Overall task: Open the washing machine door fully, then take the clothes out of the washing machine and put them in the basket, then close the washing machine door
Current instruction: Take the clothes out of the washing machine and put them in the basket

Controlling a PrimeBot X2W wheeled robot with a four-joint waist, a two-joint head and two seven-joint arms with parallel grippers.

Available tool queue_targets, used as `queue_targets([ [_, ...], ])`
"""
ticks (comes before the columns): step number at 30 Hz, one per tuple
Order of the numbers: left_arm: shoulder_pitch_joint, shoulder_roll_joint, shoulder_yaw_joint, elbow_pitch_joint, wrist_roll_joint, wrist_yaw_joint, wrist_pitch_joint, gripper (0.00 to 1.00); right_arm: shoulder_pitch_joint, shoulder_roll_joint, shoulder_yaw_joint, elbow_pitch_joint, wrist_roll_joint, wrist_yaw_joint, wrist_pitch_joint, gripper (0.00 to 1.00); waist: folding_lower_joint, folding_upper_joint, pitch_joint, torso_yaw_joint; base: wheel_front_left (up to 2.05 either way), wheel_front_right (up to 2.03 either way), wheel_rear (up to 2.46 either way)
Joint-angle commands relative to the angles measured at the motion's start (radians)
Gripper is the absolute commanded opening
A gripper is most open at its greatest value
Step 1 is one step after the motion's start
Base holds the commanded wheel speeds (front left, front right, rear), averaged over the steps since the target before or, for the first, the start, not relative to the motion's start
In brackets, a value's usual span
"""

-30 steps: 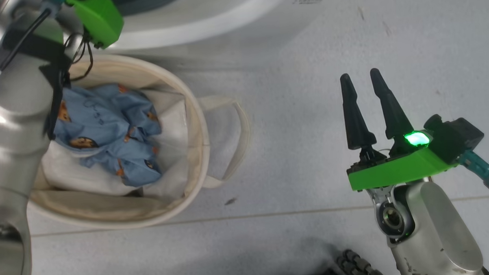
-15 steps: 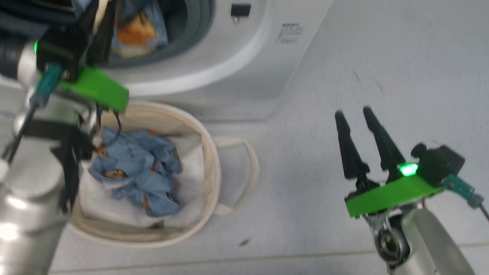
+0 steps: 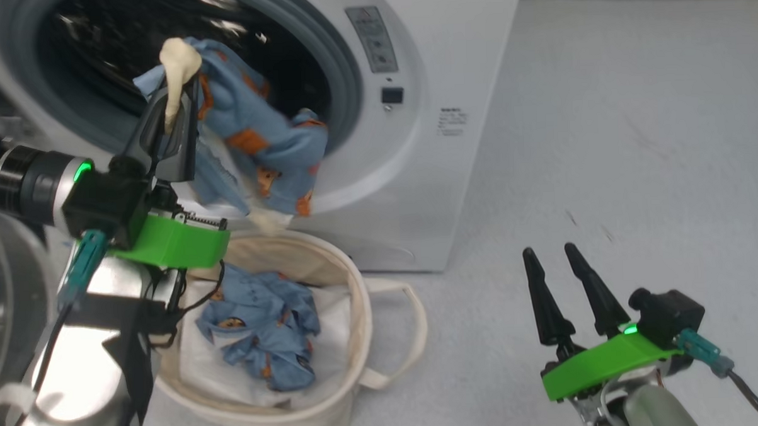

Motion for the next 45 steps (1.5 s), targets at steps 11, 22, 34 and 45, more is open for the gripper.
queue_targets([
  [11, 0.056, -0.041, 0.131, -0.251, 0.021, 0.047, -0.005, 0.0, 0.016, 0.002, 0.042, -0.021, -0.001, 0.0, -0.012, 1.0, 0.0001, -0.0001, -0.086, 0.075, 0.0, 0.0, 0.0],
  [22, 0.08, -0.061, 0.204, -0.386, 0.05, 0.077, -0.005, 0.0, 0.013, 0.002, 0.039, -0.013, 0.004, 0.0, -0.012, 1.0, 0.0001, -0.0001, -0.093, 0.076, 0.0, 0.0, 0.0],
  [34, 0.105, -0.084, 0.213, -0.473, 0.075, 0.06, -0.005, 0.0, 0.023, 0.002, 0.038, -0.003, 0.003, 0.0, -0.012, 1.0, 0.0001, -0.0001, -0.102, 0.078, 0.0, 0.0, 0.0],
  [45, 0.16, -0.059, 0.183, -0.298, 0.12, 0.035, -0.005, 0.0, 0.008, 0.002, 0.046, -0.008, 0.007, 0.0, -0.012, 1.0, 0.0001, -0.0001, -0.059, 0.071, 0.0, 0.0, 0.0],
])
